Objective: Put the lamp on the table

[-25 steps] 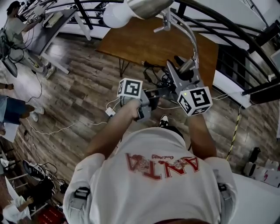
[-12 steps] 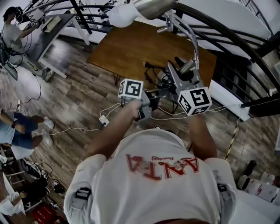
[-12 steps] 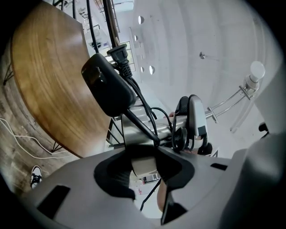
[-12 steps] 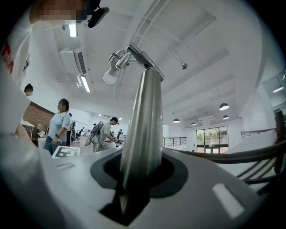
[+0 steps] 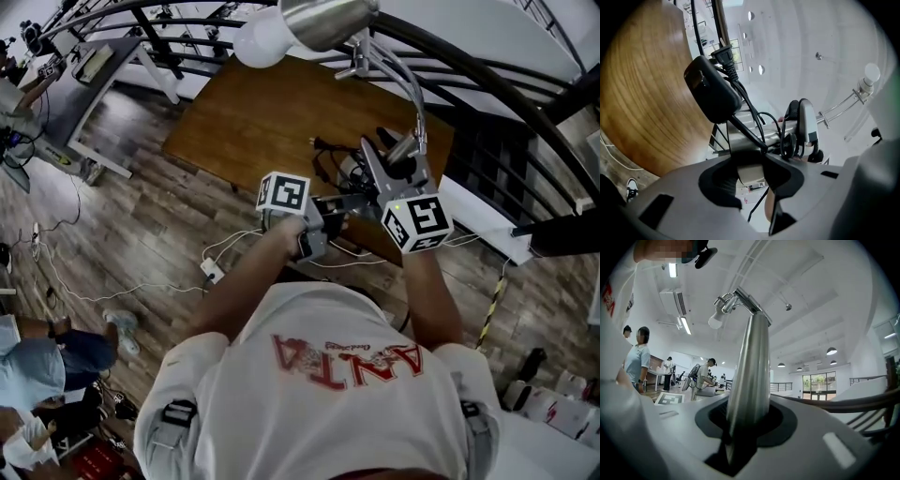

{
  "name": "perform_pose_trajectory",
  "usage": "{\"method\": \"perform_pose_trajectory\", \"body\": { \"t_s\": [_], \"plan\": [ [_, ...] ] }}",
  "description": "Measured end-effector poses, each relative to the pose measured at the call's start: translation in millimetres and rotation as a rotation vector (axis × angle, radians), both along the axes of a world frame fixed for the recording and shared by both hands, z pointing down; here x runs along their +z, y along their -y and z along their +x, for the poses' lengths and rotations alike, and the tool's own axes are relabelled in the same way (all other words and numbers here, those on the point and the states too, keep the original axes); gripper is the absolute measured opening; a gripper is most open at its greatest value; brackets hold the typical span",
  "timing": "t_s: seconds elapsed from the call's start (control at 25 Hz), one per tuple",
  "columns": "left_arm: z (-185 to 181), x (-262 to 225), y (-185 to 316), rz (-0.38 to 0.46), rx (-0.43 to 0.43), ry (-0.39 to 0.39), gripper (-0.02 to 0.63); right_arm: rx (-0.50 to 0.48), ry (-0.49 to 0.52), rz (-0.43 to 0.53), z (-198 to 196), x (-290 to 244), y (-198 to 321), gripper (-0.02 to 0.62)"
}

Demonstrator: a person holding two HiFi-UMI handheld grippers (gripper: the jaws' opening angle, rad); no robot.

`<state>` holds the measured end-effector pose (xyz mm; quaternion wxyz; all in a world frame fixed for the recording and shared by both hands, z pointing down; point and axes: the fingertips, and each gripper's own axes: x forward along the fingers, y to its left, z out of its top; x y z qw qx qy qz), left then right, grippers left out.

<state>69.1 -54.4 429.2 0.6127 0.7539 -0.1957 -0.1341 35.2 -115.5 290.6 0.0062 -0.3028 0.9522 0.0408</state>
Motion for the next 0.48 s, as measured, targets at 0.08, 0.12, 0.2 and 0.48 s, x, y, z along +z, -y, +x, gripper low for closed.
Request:
{"method": "perform_pose_trajectory", "body": {
  "t_s": [0.08, 0.12, 0.2, 0.48],
  "plan": [
    [4, 4, 11, -0.008, 0.019, 0.001, 0.144, 0.015, -0.004, -0.001, 4, 4, 12, 0.118],
    [5, 6, 17, -0.012, 0.033, 0.002, 0.144, 0.025, -0.006, -0.004, 6, 6, 18, 0.118],
    [6, 11, 26, -0.021, 0.064, 0.004, 0.144, 0.055, -0.011, -0.016, 8, 12, 29, 0.118],
    [-7, 17, 57, -0.034, 0.173, -0.006, 0.143, 0.163, -0.016, -0.038, 4, 20, 65, 0.118]
  ]
}}
